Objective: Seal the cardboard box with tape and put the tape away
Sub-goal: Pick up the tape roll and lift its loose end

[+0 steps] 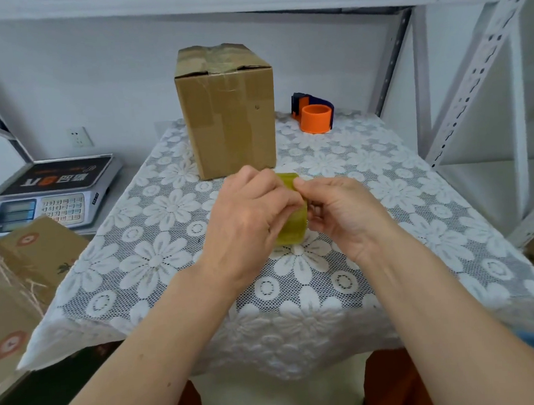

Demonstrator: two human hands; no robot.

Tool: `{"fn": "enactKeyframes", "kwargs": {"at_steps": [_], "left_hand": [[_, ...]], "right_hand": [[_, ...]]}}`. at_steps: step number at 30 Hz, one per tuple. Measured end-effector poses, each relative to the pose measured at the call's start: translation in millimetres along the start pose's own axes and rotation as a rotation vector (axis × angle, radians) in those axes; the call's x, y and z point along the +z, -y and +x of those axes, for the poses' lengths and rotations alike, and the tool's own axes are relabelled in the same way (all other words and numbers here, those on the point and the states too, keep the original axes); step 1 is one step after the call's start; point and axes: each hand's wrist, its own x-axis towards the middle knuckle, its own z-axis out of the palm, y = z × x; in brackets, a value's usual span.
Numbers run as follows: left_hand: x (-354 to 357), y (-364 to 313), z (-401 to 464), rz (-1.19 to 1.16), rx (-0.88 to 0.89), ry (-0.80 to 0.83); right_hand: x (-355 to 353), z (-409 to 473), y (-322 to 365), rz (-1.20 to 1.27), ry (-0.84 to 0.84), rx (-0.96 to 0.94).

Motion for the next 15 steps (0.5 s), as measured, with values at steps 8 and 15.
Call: {"fn": "enactKeyframes", "kwargs": {"at_steps": [8, 15], "left_hand": [[-2.1, -8.5, 0.5, -0.235, -0.269, -0.045], [-12.2, -6.9, 10.1, -0.735, -1.16, -0.1]], "right_hand": [[4.3, -4.9, 3.4, -0.081, -0.099, -0.162], [-1.9, -5.5, 11.7, -0.217, -0.188, -0.234]]}}
